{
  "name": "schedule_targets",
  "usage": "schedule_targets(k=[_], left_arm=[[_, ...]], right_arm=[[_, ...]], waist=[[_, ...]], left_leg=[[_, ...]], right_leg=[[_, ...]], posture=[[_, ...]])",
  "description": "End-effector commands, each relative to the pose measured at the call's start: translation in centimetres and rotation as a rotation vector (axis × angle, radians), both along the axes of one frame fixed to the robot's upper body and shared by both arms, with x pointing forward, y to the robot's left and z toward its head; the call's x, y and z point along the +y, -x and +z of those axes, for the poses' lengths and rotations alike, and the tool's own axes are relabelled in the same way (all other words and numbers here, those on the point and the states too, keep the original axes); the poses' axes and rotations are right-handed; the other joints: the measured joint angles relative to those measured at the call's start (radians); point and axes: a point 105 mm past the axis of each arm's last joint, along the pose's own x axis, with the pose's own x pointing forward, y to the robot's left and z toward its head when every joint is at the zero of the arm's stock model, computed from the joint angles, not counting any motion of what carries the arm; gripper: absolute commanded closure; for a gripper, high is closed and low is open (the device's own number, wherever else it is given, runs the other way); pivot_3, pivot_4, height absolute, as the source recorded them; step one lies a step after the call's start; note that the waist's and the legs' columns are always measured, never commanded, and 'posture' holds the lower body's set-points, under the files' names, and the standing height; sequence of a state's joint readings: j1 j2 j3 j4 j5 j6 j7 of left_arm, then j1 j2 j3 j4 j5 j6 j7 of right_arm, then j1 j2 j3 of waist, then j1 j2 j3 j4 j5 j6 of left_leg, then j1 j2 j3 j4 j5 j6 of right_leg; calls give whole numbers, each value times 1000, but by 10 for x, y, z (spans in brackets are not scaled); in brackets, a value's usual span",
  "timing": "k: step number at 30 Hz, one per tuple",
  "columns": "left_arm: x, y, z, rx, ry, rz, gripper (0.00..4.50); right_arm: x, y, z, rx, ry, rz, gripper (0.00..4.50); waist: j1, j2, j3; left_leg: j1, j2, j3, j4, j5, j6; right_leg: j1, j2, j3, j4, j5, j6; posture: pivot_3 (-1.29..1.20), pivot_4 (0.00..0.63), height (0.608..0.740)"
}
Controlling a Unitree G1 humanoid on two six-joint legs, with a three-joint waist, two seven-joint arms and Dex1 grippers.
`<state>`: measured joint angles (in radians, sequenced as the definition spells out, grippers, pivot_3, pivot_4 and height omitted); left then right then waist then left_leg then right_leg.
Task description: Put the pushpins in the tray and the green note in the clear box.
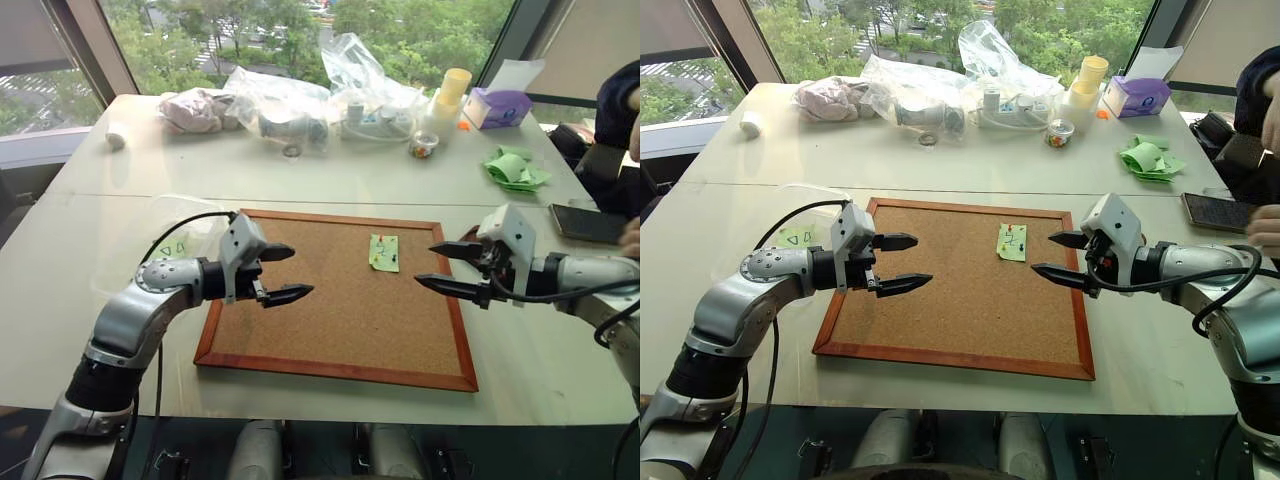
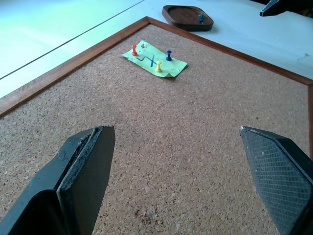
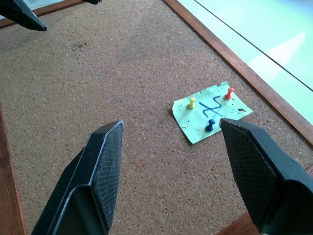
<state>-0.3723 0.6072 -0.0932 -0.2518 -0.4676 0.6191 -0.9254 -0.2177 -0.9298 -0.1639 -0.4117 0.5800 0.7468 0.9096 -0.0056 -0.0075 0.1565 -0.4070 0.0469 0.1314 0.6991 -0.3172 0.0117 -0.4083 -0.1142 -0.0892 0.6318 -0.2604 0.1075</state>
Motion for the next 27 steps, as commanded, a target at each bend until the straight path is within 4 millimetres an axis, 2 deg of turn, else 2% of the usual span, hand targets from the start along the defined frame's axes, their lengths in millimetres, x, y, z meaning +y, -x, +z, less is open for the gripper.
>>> schedule_targets(k=[1, 17, 22, 23, 24, 27], left_arm=[[-2, -3, 15, -65, 14, -11, 25], [0, -3, 5, -42, 7, 1, 25], [-6, -8, 6, -64, 36, 3, 25], [-7, -9, 5, -65, 34, 1, 528], [-9, -9, 3, -69, 33, -7, 736], [-16, -10, -4, -62, 41, -30, 2222]], right_arm=[[5, 3, 8, -44, 14, 26, 1256], [6, 2, 6, -43, 9, 19, 1256], [6, 2, 6, -47, 7, 15, 1256], [6, 2, 6, -47, 8, 15, 1256], [6, 2, 6, -49, 7, 15, 1256], [7, 0, 5, -52, 5, 10, 1256]], waist=[[1, 0, 0], [4, 0, 0], [16, 0, 0], [17, 0, 0], [17, 0, 0], [19, 0, 0]], left_leg=[[0, 0, 0, 0, 0, 0], [0, 0, 0, 0, 0, 0], [0, 0, 0, 0, 0, 0], [0, 0, 0, 0, 0, 0], [0, 0, 0, 0, 0, 0], [0, 0, 0, 0, 0, 0]], right_leg=[[0, 0, 0, 0, 0, 0], [0, 0, 0, 0, 0, 0], [0, 0, 0, 0, 0, 0], [0, 0, 0, 0, 0, 0], [0, 0, 0, 0, 0, 0], [0, 0, 0, 0, 0, 0]], posture=[[0, 150, 740], [0, 150, 740], [0, 150, 740], [0, 150, 740], [0, 150, 740], [0, 150, 740]])
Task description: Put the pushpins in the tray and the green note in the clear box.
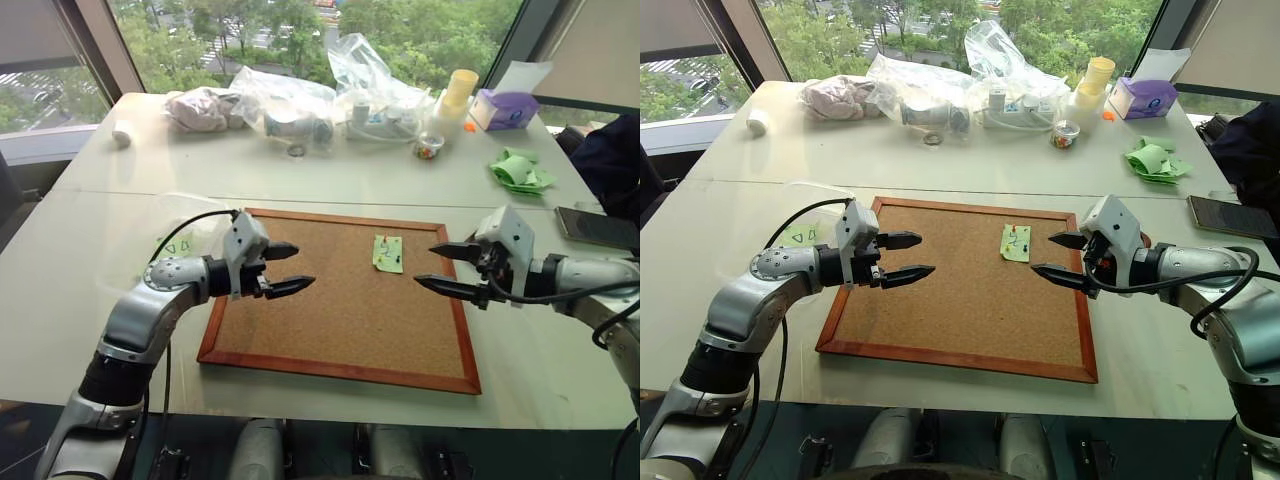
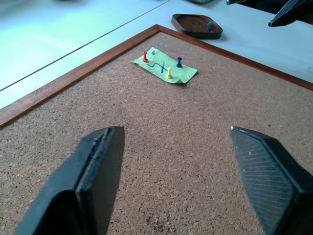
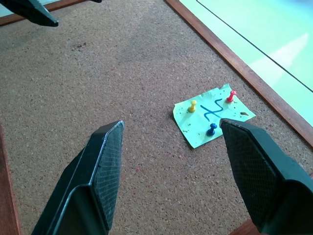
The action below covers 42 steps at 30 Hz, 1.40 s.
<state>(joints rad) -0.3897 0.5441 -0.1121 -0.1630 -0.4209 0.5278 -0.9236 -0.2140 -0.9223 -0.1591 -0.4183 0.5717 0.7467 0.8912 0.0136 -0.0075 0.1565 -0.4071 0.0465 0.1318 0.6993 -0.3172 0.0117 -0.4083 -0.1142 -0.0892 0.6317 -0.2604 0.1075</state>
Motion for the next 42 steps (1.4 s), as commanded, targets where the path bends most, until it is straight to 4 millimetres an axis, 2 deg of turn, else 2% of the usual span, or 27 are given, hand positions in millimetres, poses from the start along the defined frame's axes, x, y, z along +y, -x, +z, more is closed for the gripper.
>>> schedule_targets(k=[1, 3, 5, 9, 13, 24, 32, 38, 41, 42], left_arm=[[-12, 0, 1, -36, 11, -47, 2712], [-18, 0, -4, -40, 10, -65, 3700], [-22, -2, -11, -42, 0, -74, 4408], [-31, -4, -29, -50, -62, -99, 4408], [-35, -8, -37, -43, -59, -76, 4408], [-31, -11, -61, 5, -70, -8, 4408], [-31, -7, -62, 13, -70, -9, 4408], [-31, -6, -63, 14, -69, -3, 4408], [-30, -6, -63, 14, -70, 1, 4500], [-30, -6, -63, 14, -70, 2, 4500]], right_arm=[[7, 0, 6, -47, 1, 22, 1256], [7, -3, 7, -58, -4, 12, 1256], [7, -8, 6, -66, -2, -3, 1256], [5, -26, 1, -104, 16, -66, 1256], [10, -46, -3, -106, -14, -121, 1256], [35, -88, -29, -68, -46, -175, 1256], [34, -101, -46, -32, -47, -206, 1256], [34, -105, -49, -26, -47, -215, 1256], [34, -107, -52, -22, -31, -219, 2016], [34, -108, -53, -21, -30, -220, 2532]], waist=[[0, 0, 0], [-1, 0, 0], [-1, 0, 0], [-2, 0, 0], [-2, 0, 0], [-4, 2, -1], [-8, 5, -3], [-10, 5, -3], [-10, 5, -3], [-10, 5, -3]], left_leg=[[0, 0, 0, 0, 0, 0], [0, 0, 0, 0, 0, 0], [0, 0, 0, 0, 0, 0], [0, 0, 1, 0, 0, 0], [0, 0, 1, 0, 0, 0], [1, 0, 2, 0, 0, 0], [2, 0, 2, 0, 0, 0], [2, 0, 2, 0, 0, 0], [2, 0, 2, 0, 0, 0], [2, 0, 3, 0, 0, 0]], right_leg=[[0, 0, 0, 0, 0, 0], [0, 0, 0, 0, 0, 0], [0, 0, 0, 0, 0, 0], [0, 0, 0, 0, 0, 0], [0, 1, 0, 0, 0, 0], [1, 0, 0, 1, 0, 0], [2, 1, 0, 1, 0, 0], [2, 1, 0, 1, 0, 0], [2, 1, 0, 1, 0, 0], [2, 1, 0, 1, 0, 0]], posture=[[0, 150, 740], [0, 150, 740], [0, 150, 740], [0, 150, 740], [0, 150, 740], [0, 150, 740], [0, 150, 740], [0, 150, 740], [0, 150, 740], [0, 150, 740]])
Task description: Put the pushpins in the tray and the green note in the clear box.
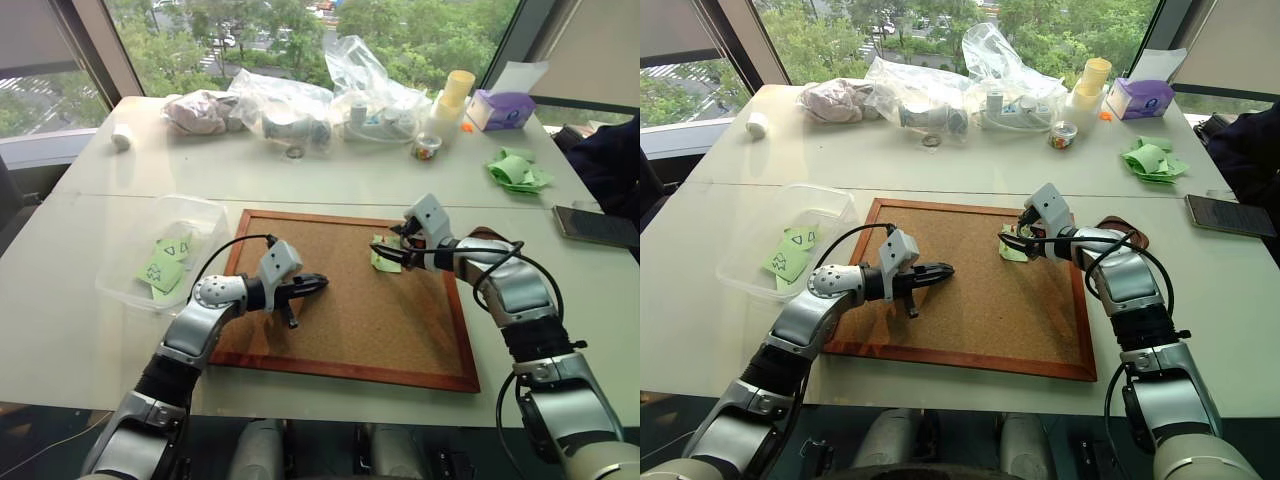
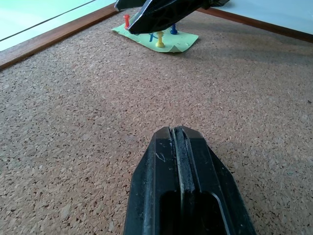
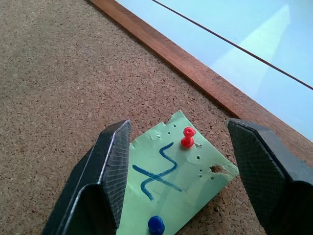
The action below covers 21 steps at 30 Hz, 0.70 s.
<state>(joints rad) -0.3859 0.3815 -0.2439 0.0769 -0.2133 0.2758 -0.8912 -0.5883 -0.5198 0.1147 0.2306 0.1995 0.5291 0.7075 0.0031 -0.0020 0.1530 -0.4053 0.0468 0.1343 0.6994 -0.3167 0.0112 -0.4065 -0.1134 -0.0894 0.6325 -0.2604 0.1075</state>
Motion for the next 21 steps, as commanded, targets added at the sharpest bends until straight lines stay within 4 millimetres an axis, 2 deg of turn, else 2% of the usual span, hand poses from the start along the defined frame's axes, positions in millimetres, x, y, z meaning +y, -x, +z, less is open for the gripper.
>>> schedule_targets(k=[1, 3, 4, 11, 13, 17, 21], left_arm=[[2, 4, -11, 35, -16, 11, 4500], [2, 4, -11, 36, -15, 14, 4500], [2, 4, -10, 36, -15, 16, 4500], [3, 4, -11, 38, -15, 24, 4500], [3, 5, -12, 42, -18, 23, 4500], [3, 6, -16, 65, -27, 34, 4500], [3, 8, -20, 80, -43, 25, 4500]], right_arm=[[2, -4, 6, -27, 7, 6, 3058], [2, -4, 5, -22, 14, 3, 4089], [2, -4, 5, -18, 17, 4, 4452], [6, -4, 12, -34, 7, 13, 4452], [5, -3, 20, -59, 3, 11, 4452], [-6, 1, 54, -137, -43, -27, 4452], [-21, 10, 72, -159, -75, -70, 4452]], waist=[[-1, 0, 0], [0, 0, 0], [0, 0, 0], [-4, 1, 0], [-5, 1, 0], [-5, 1, 0], [-4, 2, 0]], left_leg=[[0, 0, 0, 0, 0, 0], [0, 0, 0, 0, 0, 0], [0, 0, 0, 0, 0, 0], [0, 0, 0, 0, 0, 0], [0, 0, 0, 0, 0, 0], [-1, 0, -1, 0, 0, 0], [-1, 0, -1, 0, 0, 0]], right_leg=[[0, 0, 0, 0, 0, 0], [0, 0, 0, 0, 0, 0], [0, 0, 0, 0, 0, 0], [0, 0, 0, 0, 0, 0], [0, 0, 0, 0, 0, 0], [-1, 0, 0, 0, 0, 0], [-2, 0, 0, 0, 0, 0]], posture=[[0, 150, 740], [0, 150, 740], [0, 150, 740], [0, 150, 740], [0, 150, 740], [0, 150, 740], [0, 150, 740]])
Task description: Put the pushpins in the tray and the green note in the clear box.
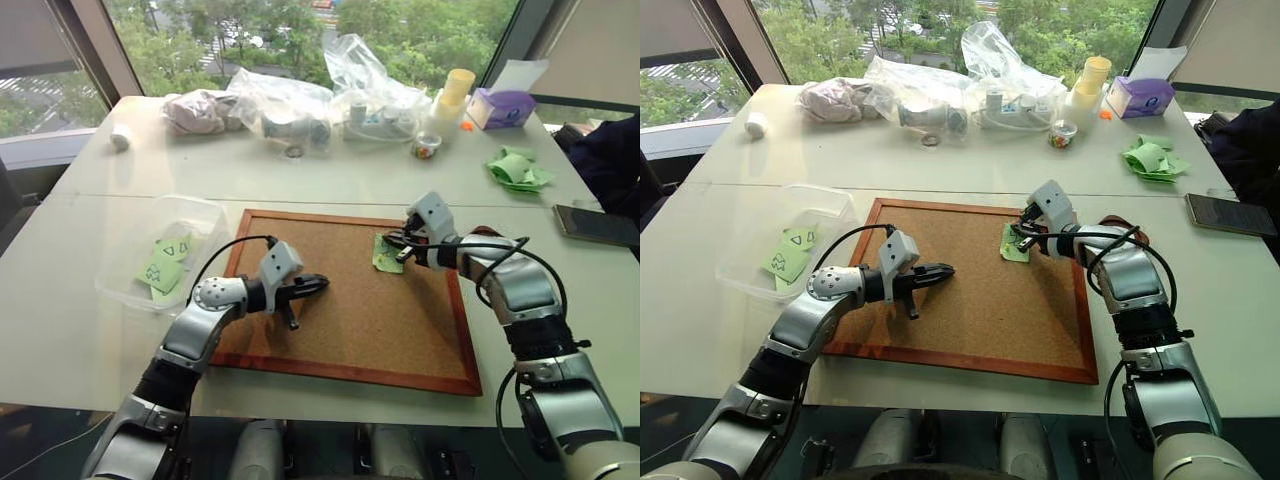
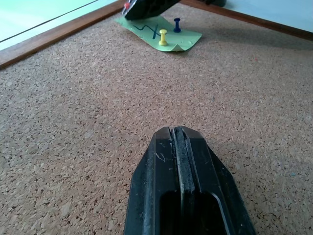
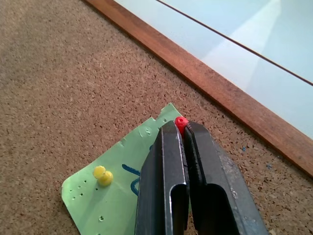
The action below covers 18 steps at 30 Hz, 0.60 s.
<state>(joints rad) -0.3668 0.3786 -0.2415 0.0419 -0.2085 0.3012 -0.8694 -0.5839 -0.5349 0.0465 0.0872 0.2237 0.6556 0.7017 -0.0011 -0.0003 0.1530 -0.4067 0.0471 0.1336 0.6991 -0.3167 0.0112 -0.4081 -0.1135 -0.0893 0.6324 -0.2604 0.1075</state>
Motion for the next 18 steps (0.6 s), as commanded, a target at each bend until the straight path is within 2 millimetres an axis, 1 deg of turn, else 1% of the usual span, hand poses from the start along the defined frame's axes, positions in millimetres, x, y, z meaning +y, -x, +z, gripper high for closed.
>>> schedule_targets(k=[1, 2, 6, 7, 9, 11, 15, 18], left_arm=[[3, 6, -20, 78, -42, 7, 4500], [3, 6, -20, 78, -41, 9, 4500], [3, 4, -21, 78, -40, 13, 4500], [3, 4, -21, 78, -40, 13, 4500], [3, 3, -21, 77, -38, 12, 4500], [3, 3, -21, 76, -39, 10, 4500], [2, 4, -21, 77, -38, 4, 4500], [2, 4, -22, 79, -39, 0, 4500]], right_arm=[[-21, 7, 48, -132, -46, -60, 4452], [-23, 8, 50, -134, -48, -67, 4452], [-57, 17, 56, -151, -36, -187, 4452], [-62, 19, 56, -153, -34, -204, 4452], [-85, 23, 51, -140, -39, -289, 4452], [-105, 28, 41, -114, -32, -362, 4452], [-126, 31, 23, -75, -43, -444, 4452], [-134, 29, 14, -57, -53, -477, 4452]], waist=[[1, 0, 0], [1, 0, 0], [-1, 0, -1], [-1, 0, -1], [0, 0, -1], [1, 1, -1], [1, 2, -2], [-4, 2, -2]], left_leg=[[0, 0, 0, 0, 0, 0], [0, 0, 0, 0, 0, 0], [1, 0, 0, 0, 0, 0], [1, 0, 0, 0, 0, 0], [1, 0, 0, 0, 0, 0], [1, 0, 0, 0, 0, 0], [2, 0, 0, 0, 0, 0], [3, 0, 0, 0, 0, 0]], right_leg=[[0, 0, 0, 0, 0, 0], [0, 0, 0, 0, 0, 0], [1, 0, 0, 0, 0, 0], [1, 0, 0, 0, 0, 0], [1, 0, 0, 0, 0, 0], [1, 0, 0, 0, 0, 0], [1, 0, 0, 0, 0, 0], [3, 0, 0, 0, 0, 0]], posture=[[0, 150, 740], [0, 150, 740], [0, 150, 740], [0, 150, 740], [0, 150, 740], [0, 150, 740], [0, 150, 740], [0, 150, 740]])
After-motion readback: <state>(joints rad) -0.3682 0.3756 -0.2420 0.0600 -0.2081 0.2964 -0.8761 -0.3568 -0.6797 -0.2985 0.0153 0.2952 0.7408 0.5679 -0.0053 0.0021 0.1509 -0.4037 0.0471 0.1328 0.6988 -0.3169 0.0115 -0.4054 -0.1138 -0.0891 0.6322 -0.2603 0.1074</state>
